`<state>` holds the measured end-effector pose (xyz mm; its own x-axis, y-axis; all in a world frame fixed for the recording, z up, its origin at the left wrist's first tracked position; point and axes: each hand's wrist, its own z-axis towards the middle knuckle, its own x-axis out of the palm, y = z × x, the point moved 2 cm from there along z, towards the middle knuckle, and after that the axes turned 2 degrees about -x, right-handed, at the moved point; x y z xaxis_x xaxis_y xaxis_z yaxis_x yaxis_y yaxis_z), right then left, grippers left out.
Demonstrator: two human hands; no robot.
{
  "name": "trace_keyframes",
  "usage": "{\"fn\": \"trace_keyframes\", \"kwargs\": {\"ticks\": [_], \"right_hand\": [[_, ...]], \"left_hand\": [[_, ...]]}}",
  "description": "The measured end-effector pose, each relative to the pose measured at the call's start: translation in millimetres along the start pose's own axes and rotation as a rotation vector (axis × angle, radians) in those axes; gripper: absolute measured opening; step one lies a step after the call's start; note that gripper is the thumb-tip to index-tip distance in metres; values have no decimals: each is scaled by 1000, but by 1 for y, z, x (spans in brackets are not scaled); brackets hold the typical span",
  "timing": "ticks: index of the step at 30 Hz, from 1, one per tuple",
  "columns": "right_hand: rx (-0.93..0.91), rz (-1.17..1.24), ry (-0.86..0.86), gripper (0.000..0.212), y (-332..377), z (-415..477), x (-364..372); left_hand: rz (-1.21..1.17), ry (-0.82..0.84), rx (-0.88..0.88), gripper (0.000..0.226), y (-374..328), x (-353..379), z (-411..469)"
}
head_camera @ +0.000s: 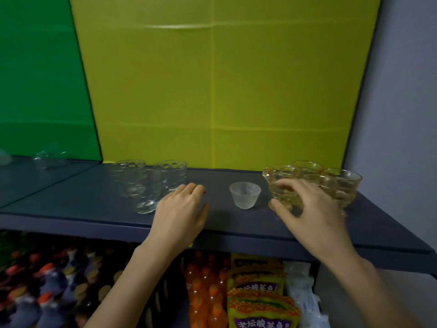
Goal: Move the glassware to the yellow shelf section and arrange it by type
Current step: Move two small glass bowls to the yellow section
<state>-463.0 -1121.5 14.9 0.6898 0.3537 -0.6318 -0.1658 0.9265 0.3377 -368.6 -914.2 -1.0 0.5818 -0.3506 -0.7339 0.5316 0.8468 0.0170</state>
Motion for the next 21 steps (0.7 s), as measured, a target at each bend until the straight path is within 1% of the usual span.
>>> {"fn": "trace_keyframes", "kwargs": {"ticks": [5, 10, 13, 18, 21], "right_hand": [[-153, 49, 132, 29, 65, 19, 56], [-267, 123, 242, 28, 148, 29, 118], [-306, 159, 292, 29, 203, 32, 159], [-349, 251, 361, 29, 300, 36, 226], [-351, 282, 371, 31, 355, 41, 263]], "left_hand": [[11, 32, -146, 25, 61, -31, -33], [55, 23, -260, 31, 144, -67, -75], [96, 32, -310, 40, 199, -88, -101], [144, 74, -387, 41, 296, -121, -147], [184, 57, -396, 41, 351, -136, -174]]}}
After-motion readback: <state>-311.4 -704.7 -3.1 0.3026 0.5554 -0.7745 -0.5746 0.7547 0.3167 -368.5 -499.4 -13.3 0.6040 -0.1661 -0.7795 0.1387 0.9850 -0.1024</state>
